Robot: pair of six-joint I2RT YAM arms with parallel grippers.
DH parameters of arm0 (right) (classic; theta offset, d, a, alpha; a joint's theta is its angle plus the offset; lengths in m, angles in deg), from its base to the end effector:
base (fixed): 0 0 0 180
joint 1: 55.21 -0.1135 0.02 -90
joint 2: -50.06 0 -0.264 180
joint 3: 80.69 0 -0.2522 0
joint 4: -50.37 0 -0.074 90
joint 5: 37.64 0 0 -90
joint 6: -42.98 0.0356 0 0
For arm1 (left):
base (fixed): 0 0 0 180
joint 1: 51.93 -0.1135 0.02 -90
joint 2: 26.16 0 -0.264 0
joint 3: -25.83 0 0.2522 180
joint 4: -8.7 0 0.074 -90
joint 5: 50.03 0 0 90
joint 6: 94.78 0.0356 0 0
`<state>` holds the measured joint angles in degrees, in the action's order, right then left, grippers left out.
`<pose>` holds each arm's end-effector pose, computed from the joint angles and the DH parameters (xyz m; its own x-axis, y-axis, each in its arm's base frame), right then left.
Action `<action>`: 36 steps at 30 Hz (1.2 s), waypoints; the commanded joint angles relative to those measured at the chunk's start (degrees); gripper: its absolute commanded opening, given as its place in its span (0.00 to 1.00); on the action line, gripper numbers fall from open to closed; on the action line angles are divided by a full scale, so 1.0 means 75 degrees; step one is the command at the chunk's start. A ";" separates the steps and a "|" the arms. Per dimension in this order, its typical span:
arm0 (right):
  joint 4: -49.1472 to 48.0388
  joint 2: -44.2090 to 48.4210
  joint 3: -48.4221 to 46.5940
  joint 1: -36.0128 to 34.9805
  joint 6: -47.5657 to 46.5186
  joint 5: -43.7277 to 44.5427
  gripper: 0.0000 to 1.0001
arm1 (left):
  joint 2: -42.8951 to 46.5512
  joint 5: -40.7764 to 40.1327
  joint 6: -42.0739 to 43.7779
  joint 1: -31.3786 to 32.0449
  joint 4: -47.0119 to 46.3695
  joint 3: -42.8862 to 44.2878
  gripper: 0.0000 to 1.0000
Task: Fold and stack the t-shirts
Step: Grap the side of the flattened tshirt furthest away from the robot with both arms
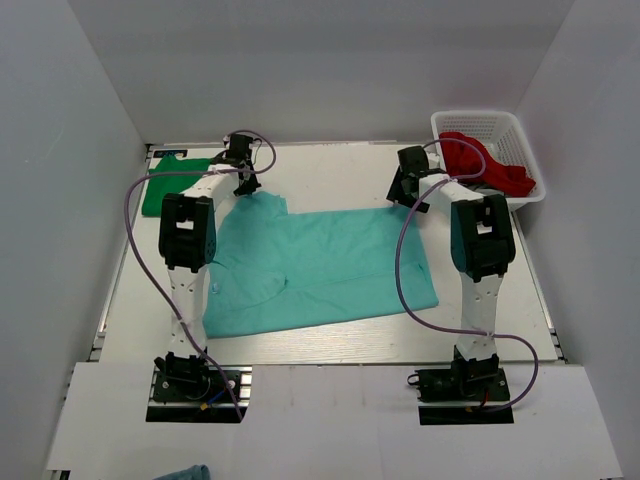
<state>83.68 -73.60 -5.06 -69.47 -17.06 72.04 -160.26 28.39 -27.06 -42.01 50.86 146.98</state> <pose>0.4582 0.1041 0.1645 -0.6839 0.3114 -0.6598 0.3553 0.9320 0.0715 0.5054 -0.0811 0.1573 -0.7688 -0.2426 -0.5917 -0.2548 0.9648 -0.0645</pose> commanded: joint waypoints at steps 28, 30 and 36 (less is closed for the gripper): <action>-0.1588 0.2577 0.2553 -0.0196 -0.0631 0.0000 0.00 | 0.4156 0.0547 -0.0660 0.0155 -0.0834 -0.3676 0.00; -0.1599 0.2916 0.2775 -0.0220 -0.0596 0.0094 0.00 | 0.4659 0.0617 -0.0813 0.0155 -0.0951 -0.4493 0.00; -0.1810 0.3760 0.3573 -0.0243 -0.0490 0.0071 0.00 | 0.6944 0.0781 -0.1598 0.0155 -0.1068 -0.6770 0.00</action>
<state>72.82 -48.86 20.32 -71.09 -20.71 71.72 -116.24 33.25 -35.00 -41.05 43.89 100.71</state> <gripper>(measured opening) 0.011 0.009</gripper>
